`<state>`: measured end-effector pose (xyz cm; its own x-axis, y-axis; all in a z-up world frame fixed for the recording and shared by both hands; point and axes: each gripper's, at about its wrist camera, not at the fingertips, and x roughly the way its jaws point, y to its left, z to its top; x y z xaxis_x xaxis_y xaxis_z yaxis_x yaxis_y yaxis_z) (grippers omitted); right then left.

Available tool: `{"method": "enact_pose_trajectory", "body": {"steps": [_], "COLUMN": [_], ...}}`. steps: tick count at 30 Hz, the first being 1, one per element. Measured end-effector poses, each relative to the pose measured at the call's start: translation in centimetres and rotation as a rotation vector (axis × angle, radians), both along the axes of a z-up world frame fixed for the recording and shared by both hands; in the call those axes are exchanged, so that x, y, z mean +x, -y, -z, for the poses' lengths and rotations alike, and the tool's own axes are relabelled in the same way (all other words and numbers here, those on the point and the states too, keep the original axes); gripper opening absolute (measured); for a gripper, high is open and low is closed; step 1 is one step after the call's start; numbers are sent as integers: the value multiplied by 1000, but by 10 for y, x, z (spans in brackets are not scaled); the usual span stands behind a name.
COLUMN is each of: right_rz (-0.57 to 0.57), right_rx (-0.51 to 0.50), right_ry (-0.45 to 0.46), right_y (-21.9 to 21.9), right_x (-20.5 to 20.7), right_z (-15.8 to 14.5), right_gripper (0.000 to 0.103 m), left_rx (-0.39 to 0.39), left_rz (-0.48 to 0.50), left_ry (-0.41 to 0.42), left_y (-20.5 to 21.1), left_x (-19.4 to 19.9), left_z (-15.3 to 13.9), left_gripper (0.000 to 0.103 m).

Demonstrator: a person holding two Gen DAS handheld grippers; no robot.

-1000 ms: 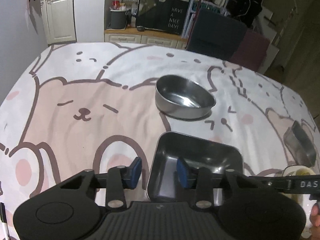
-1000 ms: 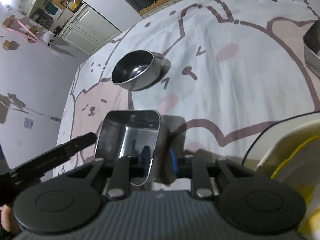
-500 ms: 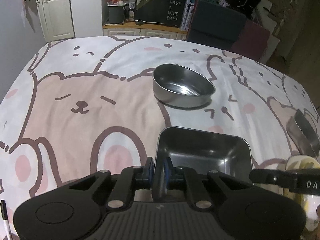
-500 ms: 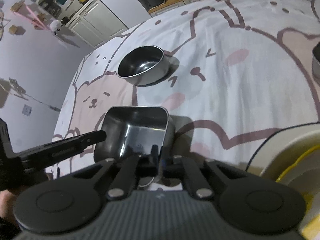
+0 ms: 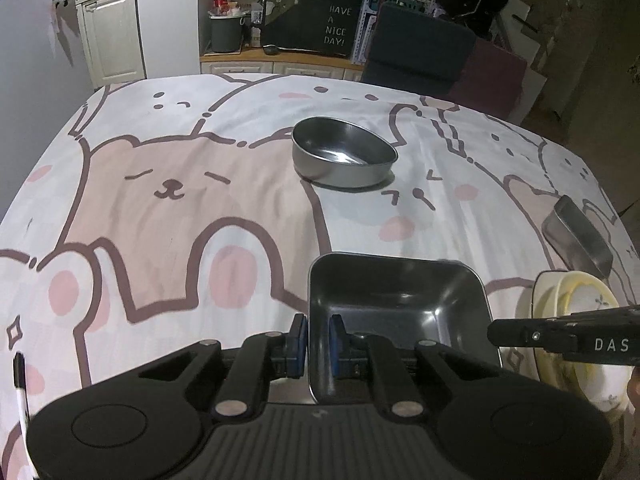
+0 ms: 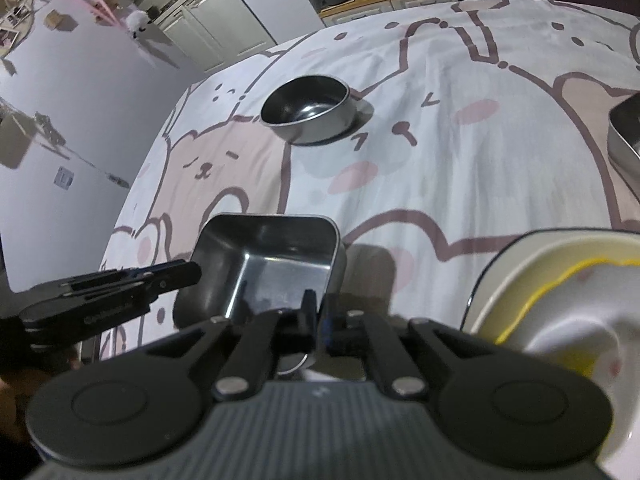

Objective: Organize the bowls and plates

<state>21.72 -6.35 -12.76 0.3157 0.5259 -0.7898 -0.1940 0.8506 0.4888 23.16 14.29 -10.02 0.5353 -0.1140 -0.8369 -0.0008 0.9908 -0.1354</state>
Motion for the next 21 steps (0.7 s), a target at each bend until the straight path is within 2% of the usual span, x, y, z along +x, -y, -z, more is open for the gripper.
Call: {"method": "enact_pose_trajectory", "body": {"steps": [21], "right_rz": [-82], "right_rx": [-54], "right_ry": [-26], "right_y": [-12], "right_x": [-15], "right_z": [8], "right_gripper": [5], "left_rx": [16], "left_rz": [6], "left_ry": [-63], "left_y": [-5], "left_x": [-22], "left_z": [15], "left_gripper": [12]}}
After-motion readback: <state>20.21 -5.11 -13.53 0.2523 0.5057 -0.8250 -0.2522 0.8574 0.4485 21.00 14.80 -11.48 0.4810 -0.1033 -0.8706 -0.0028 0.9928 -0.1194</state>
